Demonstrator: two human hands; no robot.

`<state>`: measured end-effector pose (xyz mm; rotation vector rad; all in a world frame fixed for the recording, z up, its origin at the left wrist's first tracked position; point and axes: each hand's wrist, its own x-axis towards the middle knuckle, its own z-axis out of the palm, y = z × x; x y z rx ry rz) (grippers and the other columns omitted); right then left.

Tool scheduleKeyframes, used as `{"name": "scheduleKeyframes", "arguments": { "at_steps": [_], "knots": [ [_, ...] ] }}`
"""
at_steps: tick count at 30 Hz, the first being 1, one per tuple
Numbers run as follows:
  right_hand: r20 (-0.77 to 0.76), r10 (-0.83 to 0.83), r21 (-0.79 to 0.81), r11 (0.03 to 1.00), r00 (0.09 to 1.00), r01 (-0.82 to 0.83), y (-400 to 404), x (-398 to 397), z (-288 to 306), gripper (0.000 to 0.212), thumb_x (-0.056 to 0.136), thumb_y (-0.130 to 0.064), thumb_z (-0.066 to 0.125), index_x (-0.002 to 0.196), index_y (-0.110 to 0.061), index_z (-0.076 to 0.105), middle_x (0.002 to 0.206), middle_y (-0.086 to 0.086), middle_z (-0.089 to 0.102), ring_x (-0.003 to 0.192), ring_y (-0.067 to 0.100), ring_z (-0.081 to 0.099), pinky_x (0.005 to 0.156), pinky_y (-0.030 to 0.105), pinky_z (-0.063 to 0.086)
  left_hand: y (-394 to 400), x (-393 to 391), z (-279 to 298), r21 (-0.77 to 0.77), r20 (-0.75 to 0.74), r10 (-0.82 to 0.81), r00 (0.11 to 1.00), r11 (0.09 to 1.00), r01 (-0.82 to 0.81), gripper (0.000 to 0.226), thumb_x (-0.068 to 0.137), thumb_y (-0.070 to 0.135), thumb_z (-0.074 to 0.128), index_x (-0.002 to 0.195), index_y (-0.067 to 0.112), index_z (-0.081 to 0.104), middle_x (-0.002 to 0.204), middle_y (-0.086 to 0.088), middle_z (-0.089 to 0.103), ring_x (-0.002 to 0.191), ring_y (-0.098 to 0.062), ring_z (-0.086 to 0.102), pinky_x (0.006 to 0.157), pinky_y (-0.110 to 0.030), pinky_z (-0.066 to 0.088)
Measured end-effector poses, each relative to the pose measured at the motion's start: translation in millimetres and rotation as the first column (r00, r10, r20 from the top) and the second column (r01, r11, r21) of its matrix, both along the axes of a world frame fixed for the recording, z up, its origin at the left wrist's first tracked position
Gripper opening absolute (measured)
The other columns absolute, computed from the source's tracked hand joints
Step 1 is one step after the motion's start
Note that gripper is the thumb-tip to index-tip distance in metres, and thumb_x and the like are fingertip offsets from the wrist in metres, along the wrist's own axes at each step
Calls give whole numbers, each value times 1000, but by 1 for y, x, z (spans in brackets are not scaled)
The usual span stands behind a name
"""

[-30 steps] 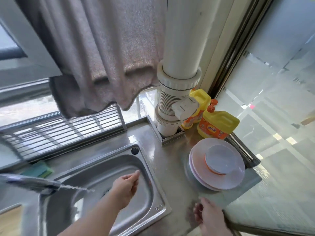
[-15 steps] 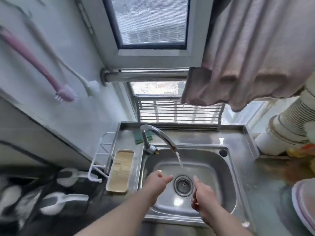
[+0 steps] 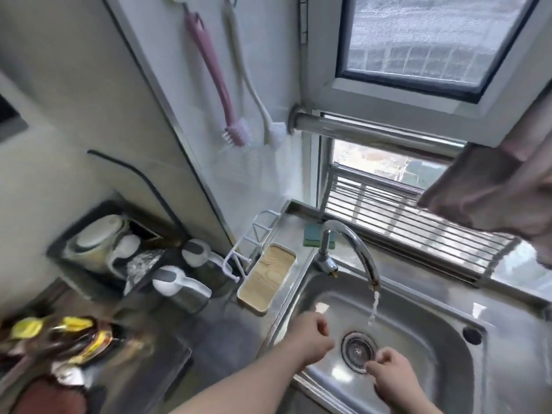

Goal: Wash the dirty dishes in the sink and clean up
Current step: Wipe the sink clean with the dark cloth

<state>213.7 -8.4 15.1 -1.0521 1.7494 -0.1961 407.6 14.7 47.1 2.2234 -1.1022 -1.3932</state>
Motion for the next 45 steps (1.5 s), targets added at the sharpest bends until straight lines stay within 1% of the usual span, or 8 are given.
{"name": "scheduleKeyframes", "arguments": {
  "at_steps": [5, 10, 15, 21, 26, 34, 39, 45],
  "knots": [
    [87, 93, -19, 996, 992, -92, -8, -1, -9, 22, 66, 9, 72, 78, -9, 71, 75, 10, 74, 69, 30, 72, 73, 50, 61, 19, -1, 13, 152, -247, -30, 969, 986, 69, 95, 92, 14, 75, 161, 51, 21, 165, 0, 36, 129, -21, 53, 102, -31, 47],
    [222, 237, 24, 968, 946, -248, -7, 25, -9, 31, 88, 7, 67, 115, -8, 71, 112, 9, 72, 80, 19, 66, 46, 24, 47, 40, -4, 17, 7, -46, 222, 974, 975, -221, 14, 87, 27, 77, 98, 32, 71, 85, 13, 64, 69, 2, 56, 69, -8, 46],
    [219, 307, 7, 949, 926, -317, 4, 33, 8, 12, 96, -7, 69, 93, 3, 75, 77, 15, 76, 57, 18, 65, 42, 17, 42, 63, -1, 4, 72, -239, 114, 964, 992, -100, 79, 94, 25, 65, 160, 48, 28, 150, 13, 51, 118, -11, 64, 98, -24, 49],
    [98, 265, -15, 964, 959, -265, -6, -15, 36, 30, 81, -32, 75, 64, -8, 75, 55, 12, 70, 50, 16, 65, 64, 33, 55, 42, -11, 9, -69, -113, 182, 977, 979, -191, 29, 86, 3, 61, 95, 28, 72, 72, 7, 53, 48, -2, 41, 48, -21, 37],
    [217, 29, -40, 999, 976, -21, -16, -65, 54, 43, 78, 6, 61, 120, -3, 63, 98, 17, 71, 64, 29, 60, 40, 20, 43, 12, -27, 31, 12, -253, 0, 968, 1000, 4, 71, 82, -17, 41, 120, 34, 70, 112, 6, 56, 84, -8, 58, 62, -23, 49],
    [38, 8, -154, 988, 999, -2, 2, -85, 78, 27, 94, -31, 74, 76, -11, 75, 58, 7, 72, 48, 12, 64, 59, 28, 49, -4, -41, 43, -85, -16, -66, 998, 994, 64, 34, 88, 51, 72, 71, 24, 61, 71, 3, 61, 63, -15, 51, 64, -34, 49],
    [221, 203, -122, 976, 954, -179, 4, -27, 55, 50, 89, -9, 77, 124, -41, 62, 108, -1, 74, 83, 21, 71, 70, 40, 61, 22, 1, 43, -21, -327, -63, 943, 998, 59, 95, 93, -10, 55, 152, 61, 34, 147, 7, 47, 99, -16, 66, 78, -29, 60],
    [223, 566, -239, 821, 793, -519, 28, 102, 47, 26, 90, -14, 73, 108, -32, 71, 111, -9, 75, 106, 19, 71, 90, 36, 52, 99, 87, 47, -225, -208, 424, 881, 856, -465, 35, 89, 1, 61, 105, 28, 77, 92, 6, 74, 79, -11, 65, 75, -24, 53]
  ]
}}
